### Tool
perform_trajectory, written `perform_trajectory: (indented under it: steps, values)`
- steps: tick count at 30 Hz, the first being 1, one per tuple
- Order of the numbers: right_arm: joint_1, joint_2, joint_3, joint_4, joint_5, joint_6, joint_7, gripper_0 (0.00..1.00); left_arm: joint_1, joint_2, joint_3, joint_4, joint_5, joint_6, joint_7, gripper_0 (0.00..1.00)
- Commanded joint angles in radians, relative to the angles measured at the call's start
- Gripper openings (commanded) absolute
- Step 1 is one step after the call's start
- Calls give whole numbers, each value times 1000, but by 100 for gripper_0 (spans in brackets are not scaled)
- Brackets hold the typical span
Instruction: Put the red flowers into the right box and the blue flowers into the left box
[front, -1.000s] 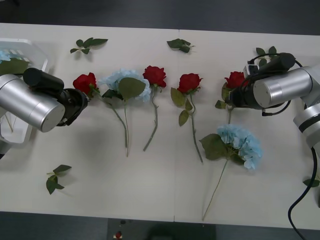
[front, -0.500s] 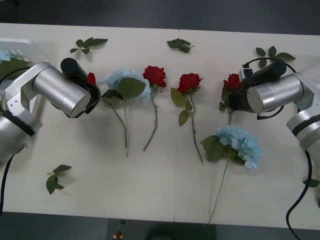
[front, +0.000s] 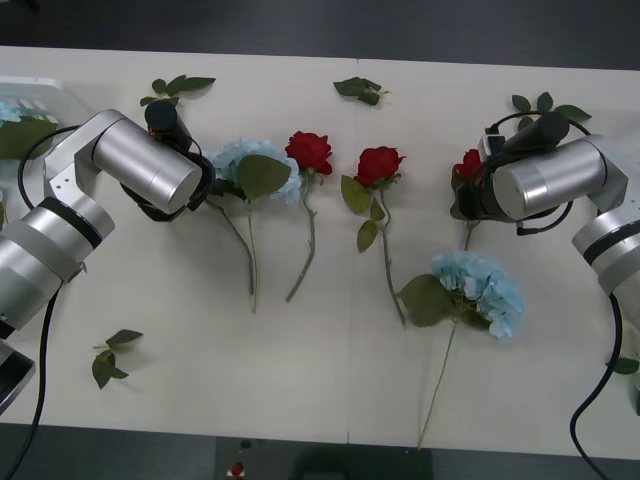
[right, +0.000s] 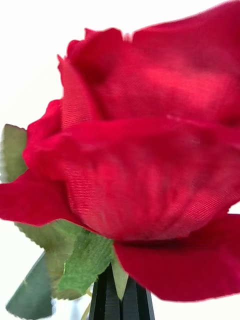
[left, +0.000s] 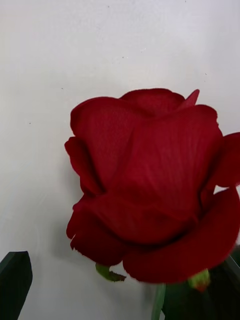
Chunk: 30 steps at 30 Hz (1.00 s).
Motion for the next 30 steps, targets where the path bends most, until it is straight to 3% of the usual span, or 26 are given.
perform_trajectory:
  steps: [1,13,21,25,28,30]
  values:
    - [-50,-19,-21,-105,38,75,-17,0,-64,7,-56,59,-16,-55,14,100]
    - [-51,-118,-102,-341,30,302,-2,0,-78,-12,-93,106,-35,-93,-1,100]
    - [-51,-171,-257,-393,-85,377,32,0,-78,-12,-156,123,-64,-93,-6,100]
    - [-51,-210,-311,-393,-121,424,56,0,-78,-19,-156,123,-70,-92,-15,79]
    - [-50,-246,-342,-393,-131,467,76,0,-78,-22,-156,123,-73,-90,-18,71]
    - [-50,-263,-362,-393,-137,496,84,0,-78,-24,-156,123,-73,-90,-20,58]
